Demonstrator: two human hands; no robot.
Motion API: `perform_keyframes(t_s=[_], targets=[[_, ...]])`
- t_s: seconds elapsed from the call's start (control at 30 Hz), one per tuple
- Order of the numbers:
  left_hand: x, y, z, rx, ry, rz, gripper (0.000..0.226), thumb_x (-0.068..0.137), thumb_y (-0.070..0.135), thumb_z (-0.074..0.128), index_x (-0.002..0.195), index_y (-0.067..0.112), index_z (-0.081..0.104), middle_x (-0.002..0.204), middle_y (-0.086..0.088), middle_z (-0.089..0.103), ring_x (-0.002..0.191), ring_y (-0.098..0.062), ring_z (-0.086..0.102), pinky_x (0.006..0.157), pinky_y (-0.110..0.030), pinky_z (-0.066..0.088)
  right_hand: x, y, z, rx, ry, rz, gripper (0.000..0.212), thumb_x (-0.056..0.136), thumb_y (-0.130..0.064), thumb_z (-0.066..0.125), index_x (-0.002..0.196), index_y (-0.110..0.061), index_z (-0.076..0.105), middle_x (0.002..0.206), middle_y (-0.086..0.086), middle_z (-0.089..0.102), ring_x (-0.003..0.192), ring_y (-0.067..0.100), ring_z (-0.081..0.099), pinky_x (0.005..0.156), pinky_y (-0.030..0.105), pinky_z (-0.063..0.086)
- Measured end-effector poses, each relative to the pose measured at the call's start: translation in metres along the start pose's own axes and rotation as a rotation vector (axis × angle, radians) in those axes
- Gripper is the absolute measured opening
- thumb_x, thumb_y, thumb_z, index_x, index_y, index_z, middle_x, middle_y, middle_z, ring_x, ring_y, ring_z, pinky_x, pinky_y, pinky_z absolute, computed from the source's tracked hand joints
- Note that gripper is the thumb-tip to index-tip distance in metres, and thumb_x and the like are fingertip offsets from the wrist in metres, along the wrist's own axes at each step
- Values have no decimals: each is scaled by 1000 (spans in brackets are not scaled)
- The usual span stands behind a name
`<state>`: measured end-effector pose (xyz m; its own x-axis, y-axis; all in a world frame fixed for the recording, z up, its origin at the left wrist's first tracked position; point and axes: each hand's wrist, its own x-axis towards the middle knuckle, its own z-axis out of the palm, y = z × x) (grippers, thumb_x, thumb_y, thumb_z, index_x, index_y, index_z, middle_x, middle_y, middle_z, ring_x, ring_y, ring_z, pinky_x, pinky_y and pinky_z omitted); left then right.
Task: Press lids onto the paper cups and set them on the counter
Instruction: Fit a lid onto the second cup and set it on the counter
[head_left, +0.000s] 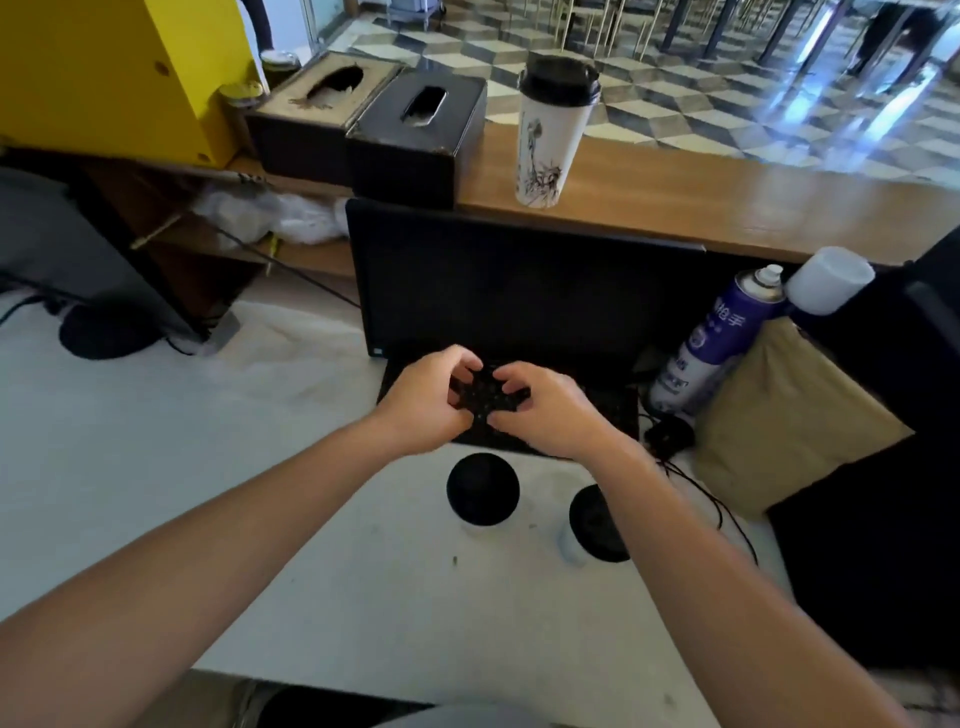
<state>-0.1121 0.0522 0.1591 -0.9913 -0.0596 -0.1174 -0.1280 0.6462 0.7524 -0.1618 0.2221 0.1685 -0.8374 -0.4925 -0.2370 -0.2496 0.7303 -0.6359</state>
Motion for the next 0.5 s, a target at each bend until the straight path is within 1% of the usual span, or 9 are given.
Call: perform_keyframes(t_s=[0.03,0.07,0.1,0.13,0.17,0.23,0.3,0.4,0.5], targets=[[-7,-13,10,-4,-18,-45,57,80,1,74,129,20,53,121,0,60,91,-9,61,70,-13,48,-4,6,13,-36,-64,22,66,87,-29,78,147,-21,50,138,5,59,115,18,59,92,26,45],[-14,-27,21,-8,-35,-94,61,79,0,74,133,19,51,123,0,58,91,-8,59,66,-11,44,-7,11,26,-66,-123,45,73,86,-31,79,150,-21,46,144,6,54,124,20,55,97,28,44],[-21,-41,32,-14,-49,-142,65,79,0,76,136,17,49,126,-2,56,93,-10,57,65,-10,42,-9,17,38,-84,-172,73,81,84,-35,80,154,-22,41,150,8,48,134,23,48,104,31,42],[-28,-55,43,-22,-69,-192,70,78,1,78,138,16,47,129,-4,55,96,-13,57,68,-11,42,-12,21,49,-90,-206,99,86,83,-38,80,156,-22,37,154,8,42,141,25,42,110,34,39],[-34,-69,55,-34,-98,-251,74,76,4,82,139,16,45,131,-6,54,98,-17,57,73,-16,44,-13,25,58,-93,-219,115,89,83,-40,81,157,-21,36,156,9,40,143,26,39,112,35,37],[-46,-95,76,-79,-181,-394,84,73,11,87,144,18,41,137,-9,52,106,-25,61,83,-30,51,-16,28,71,-117,-227,127,88,82,-42,81,154,-17,38,152,9,42,139,27,42,110,35,38],[-54,-113,92,-144,-244,-496,91,72,15,89,147,19,37,142,-10,48,116,-29,60,92,-37,53,-16,30,81,-126,-215,136,81,82,-41,81,149,-14,44,146,9,47,133,26,46,107,35,41],[-60,-123,105,-208,-233,-512,93,72,20,90,148,20,36,145,-8,47,120,-28,59,92,-35,52,-17,29,90,-115,-157,148,71,81,-40,80,140,-12,51,136,8,52,125,26,51,101,35,47],[-62,-122,106,-259,-171,-452,91,73,22,89,148,19,38,142,-6,51,118,-25,60,91,-31,50,-16,29,95,-53,-88,176,65,81,-43,76,135,-13,54,125,5,58,113,22,56,91,34,53]])
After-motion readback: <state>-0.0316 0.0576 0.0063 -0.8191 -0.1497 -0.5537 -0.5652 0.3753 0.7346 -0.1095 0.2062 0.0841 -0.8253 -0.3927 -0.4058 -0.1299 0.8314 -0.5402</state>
